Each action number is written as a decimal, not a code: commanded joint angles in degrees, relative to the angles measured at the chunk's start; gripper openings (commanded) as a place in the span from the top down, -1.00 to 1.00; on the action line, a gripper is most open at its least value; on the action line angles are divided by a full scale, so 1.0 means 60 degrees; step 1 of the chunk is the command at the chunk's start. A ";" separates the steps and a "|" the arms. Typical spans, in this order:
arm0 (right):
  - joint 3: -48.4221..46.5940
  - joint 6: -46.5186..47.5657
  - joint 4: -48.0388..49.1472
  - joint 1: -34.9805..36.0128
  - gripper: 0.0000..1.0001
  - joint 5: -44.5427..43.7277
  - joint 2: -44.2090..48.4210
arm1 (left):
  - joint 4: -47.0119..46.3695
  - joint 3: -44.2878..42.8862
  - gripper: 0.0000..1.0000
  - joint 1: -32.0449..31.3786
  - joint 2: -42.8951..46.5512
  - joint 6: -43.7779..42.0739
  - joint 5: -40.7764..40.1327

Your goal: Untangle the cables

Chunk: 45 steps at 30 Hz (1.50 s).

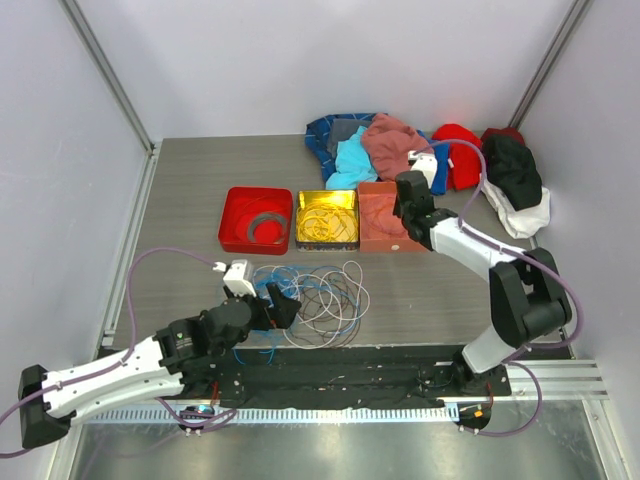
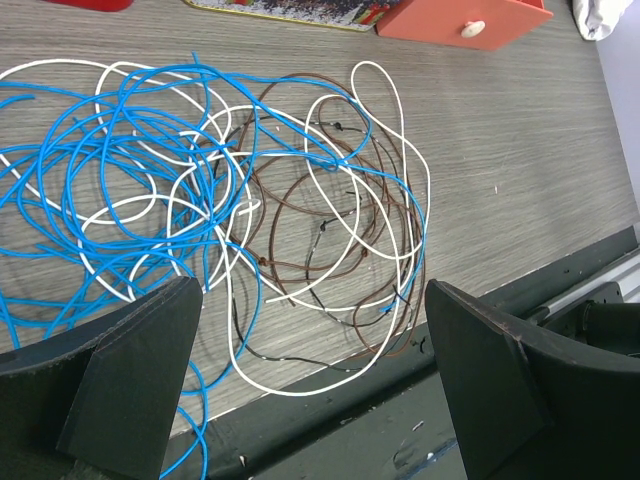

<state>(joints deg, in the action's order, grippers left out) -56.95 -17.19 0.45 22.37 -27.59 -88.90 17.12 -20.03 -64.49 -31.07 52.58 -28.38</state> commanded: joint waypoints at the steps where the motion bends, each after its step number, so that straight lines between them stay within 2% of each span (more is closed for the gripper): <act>1: -0.0191 -0.0445 0.0541 -0.0052 0.99 0.0453 -0.0576 | -0.0071 0.0057 -0.99 -0.0018 0.0168 0.0158 -0.0147; 6: -0.0177 -0.0621 0.0292 -0.0052 0.98 0.0557 -0.0725 | 0.0075 0.0116 -1.00 -0.0018 0.0329 0.0202 -0.0177; 11: -0.0146 -0.0519 0.0526 -0.0037 0.53 0.0249 -0.0242 | -0.0056 0.0248 -1.00 -0.0018 0.0432 0.0202 -0.0119; 15: -0.0790 -0.0285 0.0219 -0.0037 0.57 0.0088 -0.0635 | -0.0203 0.0233 -0.99 -0.0018 0.0271 0.0202 -0.0031; 18: -0.1347 -0.0255 -0.0016 -0.0052 0.34 -0.0263 -0.1075 | -0.0145 0.0131 -1.00 -0.0018 0.0183 0.0217 -0.0001; 19: -0.1435 -0.0226 -0.0016 -0.0052 0.15 -0.0322 -0.1091 | 0.0030 0.0102 -1.00 -0.0018 0.0212 0.0217 -0.0016; 21: -0.1524 -0.0226 -0.0292 -0.0052 -0.11 -0.0527 -0.0961 | 0.0206 0.0057 -0.99 -0.0018 0.0358 0.0260 -0.0074; 24: -0.1539 -0.0299 -0.0557 -0.0052 -0.25 -0.0601 -0.0624 | 0.0339 0.0174 -1.00 -0.0033 0.0680 0.0305 -0.0162; 29: -0.0837 -0.0636 -0.0748 -0.0052 -0.28 -0.0426 -0.0022 | -0.0099 0.0467 -0.99 -0.0018 0.0887 0.0275 -0.0089; 34: 0.0054 -0.0738 -0.0589 -0.0052 -0.29 -0.0090 0.0635 | -0.0233 0.0234 -1.00 -0.0019 0.0229 0.0217 0.0072; 36: 0.0204 -0.0680 -0.0470 -0.0052 -0.37 0.0130 0.0682 | -0.0232 0.0160 -0.99 -0.0018 0.0052 0.0260 0.0130; 45: -0.1709 -0.0125 -0.2240 -0.0066 -0.53 -0.0805 -0.0913 | -0.0378 0.0145 -0.99 -0.0019 -0.0052 0.0246 0.0277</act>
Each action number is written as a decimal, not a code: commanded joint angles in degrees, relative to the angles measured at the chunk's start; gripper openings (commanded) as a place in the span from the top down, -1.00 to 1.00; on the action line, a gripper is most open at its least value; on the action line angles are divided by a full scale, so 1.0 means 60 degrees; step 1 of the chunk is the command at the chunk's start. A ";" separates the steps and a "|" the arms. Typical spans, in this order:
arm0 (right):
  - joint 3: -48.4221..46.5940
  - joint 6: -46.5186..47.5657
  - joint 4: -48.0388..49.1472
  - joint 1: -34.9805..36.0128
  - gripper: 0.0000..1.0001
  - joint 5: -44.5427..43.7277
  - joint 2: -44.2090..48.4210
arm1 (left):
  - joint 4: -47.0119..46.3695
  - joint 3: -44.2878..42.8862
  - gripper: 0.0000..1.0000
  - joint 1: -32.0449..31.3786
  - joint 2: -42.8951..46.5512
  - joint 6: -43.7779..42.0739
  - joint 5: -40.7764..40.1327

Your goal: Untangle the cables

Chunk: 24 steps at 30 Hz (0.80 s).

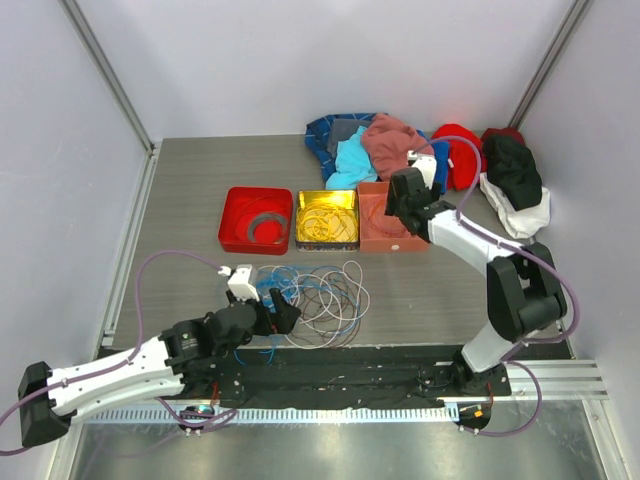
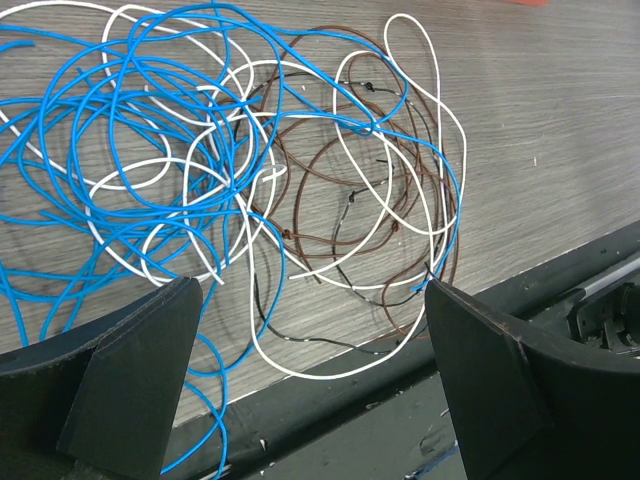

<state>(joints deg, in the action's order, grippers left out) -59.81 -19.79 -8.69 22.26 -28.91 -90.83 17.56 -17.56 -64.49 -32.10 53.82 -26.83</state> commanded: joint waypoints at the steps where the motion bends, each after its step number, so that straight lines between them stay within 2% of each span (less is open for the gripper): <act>1: -0.1455 0.0354 -0.1111 -0.0034 -0.53 -0.0631 -0.0827 | -0.0451 -0.0237 -0.99 -0.0018 0.0163 0.0067 0.0004; 9: -0.3636 0.0617 -0.2403 0.0244 -0.55 -0.0251 -0.2395 | -0.0436 -0.0120 -1.00 -0.0018 0.0427 -0.0035 -0.0113; 14: -0.4445 0.0721 -0.3005 0.0289 -0.54 0.0116 -0.3114 | -0.0481 -0.0164 -1.00 -0.0033 0.0398 -0.0225 -0.0128; 16: -0.4344 0.0662 -0.2991 0.0318 -0.55 -0.0118 -0.2896 | -0.0408 -0.0208 -1.00 -0.0018 0.0398 -0.0225 -0.0114; 20: -0.3846 0.0457 -0.2581 0.0318 -0.55 -0.0455 -0.1333 | -0.0305 -0.0179 -0.99 -0.0018 0.0544 -0.0211 -0.0172; 24: -0.3727 0.0398 -0.2828 0.0347 -0.55 -0.0616 -0.0363 | -0.0509 -0.0076 -1.00 -0.0018 0.0545 -0.0240 -0.0114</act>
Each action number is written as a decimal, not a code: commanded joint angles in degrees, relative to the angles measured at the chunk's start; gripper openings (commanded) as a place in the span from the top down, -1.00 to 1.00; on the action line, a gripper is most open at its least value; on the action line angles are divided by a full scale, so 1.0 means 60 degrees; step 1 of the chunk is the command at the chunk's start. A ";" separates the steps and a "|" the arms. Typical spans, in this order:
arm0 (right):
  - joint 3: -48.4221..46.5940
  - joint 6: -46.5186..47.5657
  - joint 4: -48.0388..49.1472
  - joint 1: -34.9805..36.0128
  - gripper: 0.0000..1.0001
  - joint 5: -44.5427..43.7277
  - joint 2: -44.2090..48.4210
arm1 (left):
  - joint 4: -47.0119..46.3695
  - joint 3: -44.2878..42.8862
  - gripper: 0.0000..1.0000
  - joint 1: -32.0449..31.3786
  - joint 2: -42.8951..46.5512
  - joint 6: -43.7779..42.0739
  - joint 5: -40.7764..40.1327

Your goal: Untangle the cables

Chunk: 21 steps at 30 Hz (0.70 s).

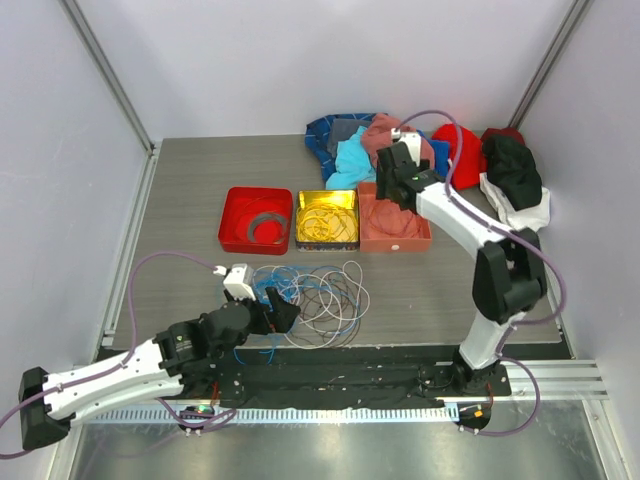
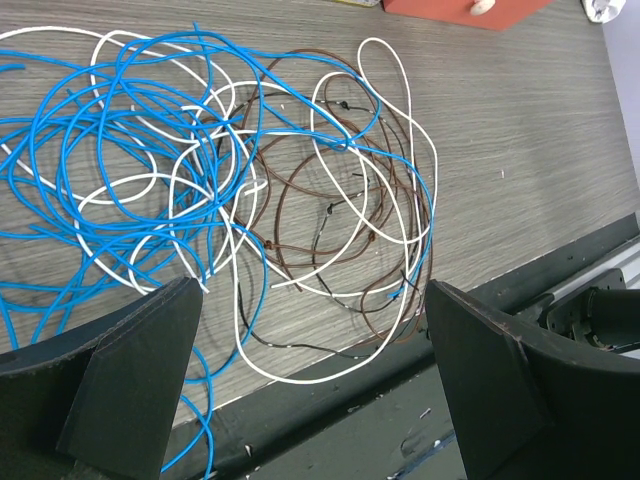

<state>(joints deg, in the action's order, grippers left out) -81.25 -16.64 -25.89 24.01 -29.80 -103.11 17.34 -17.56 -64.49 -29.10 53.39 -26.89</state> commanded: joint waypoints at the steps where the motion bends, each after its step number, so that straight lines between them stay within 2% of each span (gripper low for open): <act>1: -0.0169 -0.0155 -0.0267 0.0056 -0.55 -0.0511 0.1788 | -0.0590 -0.0090 -0.99 -0.0018 0.0017 -0.0182 -0.0073; 9: 0.0767 -0.0477 -0.0607 0.0071 -0.55 -0.0497 0.3076 | -0.0883 -0.0471 -1.00 -0.0018 -0.0700 -0.0328 0.0000; 12: 0.1468 -0.0814 -0.0315 0.0071 -0.52 -0.0032 0.3691 | -0.0972 -0.0603 -0.99 -0.0018 -0.0803 -0.0460 -0.0014; 14: 0.2011 -0.1048 0.0357 0.0173 -0.47 0.0380 0.4729 | -0.0957 -0.0691 -1.00 -0.0018 -0.0848 -0.0533 -0.0044; 15: 0.2768 -0.1107 0.0708 0.0246 -0.46 0.0904 0.5154 | -0.0913 -0.0720 -1.00 -0.0018 -0.0862 -0.0548 -0.0058; 16: 0.3211 -0.1195 0.1494 0.0304 -0.42 0.1315 0.6159 | -0.0855 -0.0749 -1.00 -0.0018 -0.0862 -0.0548 -0.0146; 19: 0.4969 -0.1123 0.2947 0.1137 -0.42 0.1803 0.7687 | -0.0446 -0.0881 -0.99 -0.0018 -0.0804 -0.0504 -0.0438; 21: 0.5832 -0.0991 0.3113 0.2483 -0.45 0.1337 0.8803 | 0.0007 -0.1028 -1.00 -0.0019 -0.0804 -0.0446 -0.0834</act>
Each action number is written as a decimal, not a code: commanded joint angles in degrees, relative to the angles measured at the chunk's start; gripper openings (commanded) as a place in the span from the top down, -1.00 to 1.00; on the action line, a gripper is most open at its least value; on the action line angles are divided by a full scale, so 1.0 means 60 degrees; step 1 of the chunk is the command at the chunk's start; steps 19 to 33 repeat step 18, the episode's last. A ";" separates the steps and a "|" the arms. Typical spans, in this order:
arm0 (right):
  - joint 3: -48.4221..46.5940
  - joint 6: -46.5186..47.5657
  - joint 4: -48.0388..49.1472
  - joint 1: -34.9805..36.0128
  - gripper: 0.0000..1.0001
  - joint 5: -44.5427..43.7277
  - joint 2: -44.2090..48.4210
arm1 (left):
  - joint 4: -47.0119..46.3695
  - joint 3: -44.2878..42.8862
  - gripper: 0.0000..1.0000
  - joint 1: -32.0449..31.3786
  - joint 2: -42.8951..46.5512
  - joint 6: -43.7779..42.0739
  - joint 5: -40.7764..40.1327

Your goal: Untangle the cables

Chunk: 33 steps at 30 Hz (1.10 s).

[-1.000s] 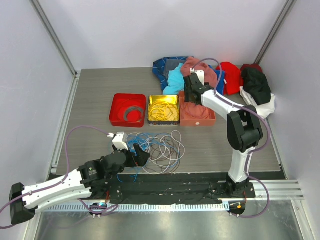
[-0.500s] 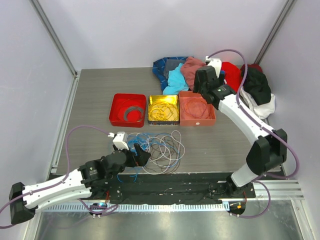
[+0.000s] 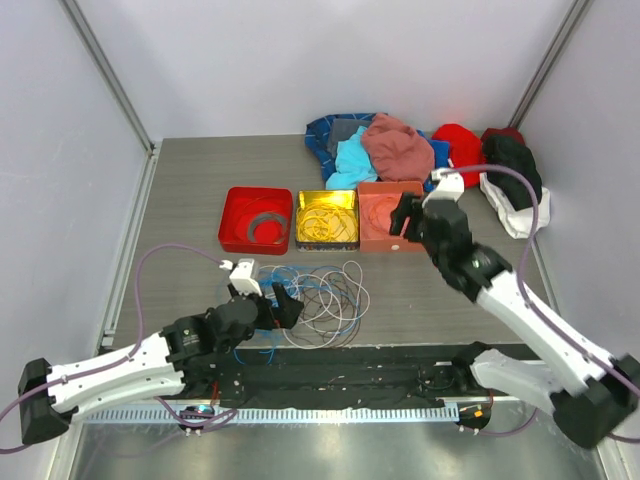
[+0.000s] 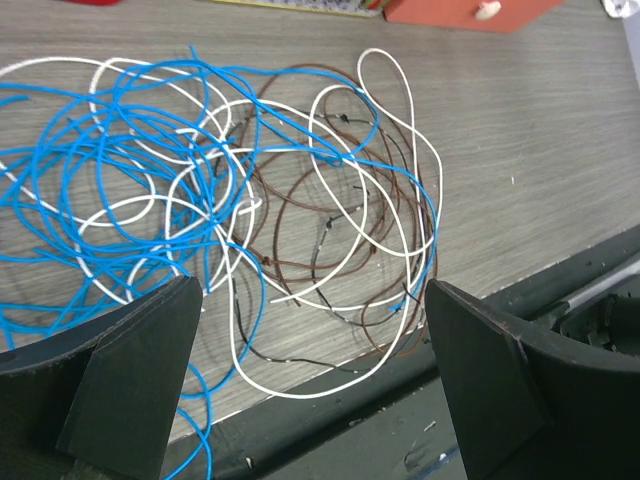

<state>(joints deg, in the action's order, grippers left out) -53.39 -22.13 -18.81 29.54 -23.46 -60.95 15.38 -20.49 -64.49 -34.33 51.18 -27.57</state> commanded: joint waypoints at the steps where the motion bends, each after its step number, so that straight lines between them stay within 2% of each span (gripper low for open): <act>1: 0.1424 -0.0076 0.1832 0.2146 -0.47 -0.0360 0.2040 | 0.0468 -0.0598 -1.00 -0.0018 0.0038 -0.0078 -0.0852; 2: 0.1644 -0.0163 0.1686 0.2645 -0.51 -0.0802 0.2347 | 0.0571 -0.0715 -1.00 -0.0018 0.0008 -0.0078 -0.0984; 3: 0.2009 -0.0411 0.1510 0.3680 -0.52 -0.1227 0.2452 | 0.0703 -0.0788 -1.00 -0.0018 -0.0035 -0.0078 -0.1087; 6: 0.2787 -0.1098 0.1011 0.5265 -0.54 -0.2664 0.2701 | 0.1069 -0.1052 -1.00 -0.0018 -0.0255 -0.0063 -0.1322; 9: 0.3462 -0.1671 0.0864 0.5915 -0.58 -0.3296 0.2731 | 0.1246 -0.1272 -1.00 -0.0018 -0.0562 0.0083 -0.1454; 12: 0.3756 -0.2097 0.0907 0.5946 -0.59 -0.3180 0.2644 | 0.1202 -0.1433 -1.00 -0.0018 -0.0855 0.0215 -0.1455; 18: 0.3873 -0.1688 0.1376 0.5961 -0.59 -0.3222 0.2717 | 0.1377 -0.2091 -0.99 -0.0018 -0.2040 0.0230 -0.1425; 33: 0.3873 -0.1688 0.1376 0.5961 -0.59 -0.3222 0.2717 | 0.1377 -0.2091 -0.99 -0.0018 -0.2040 0.0230 -0.1425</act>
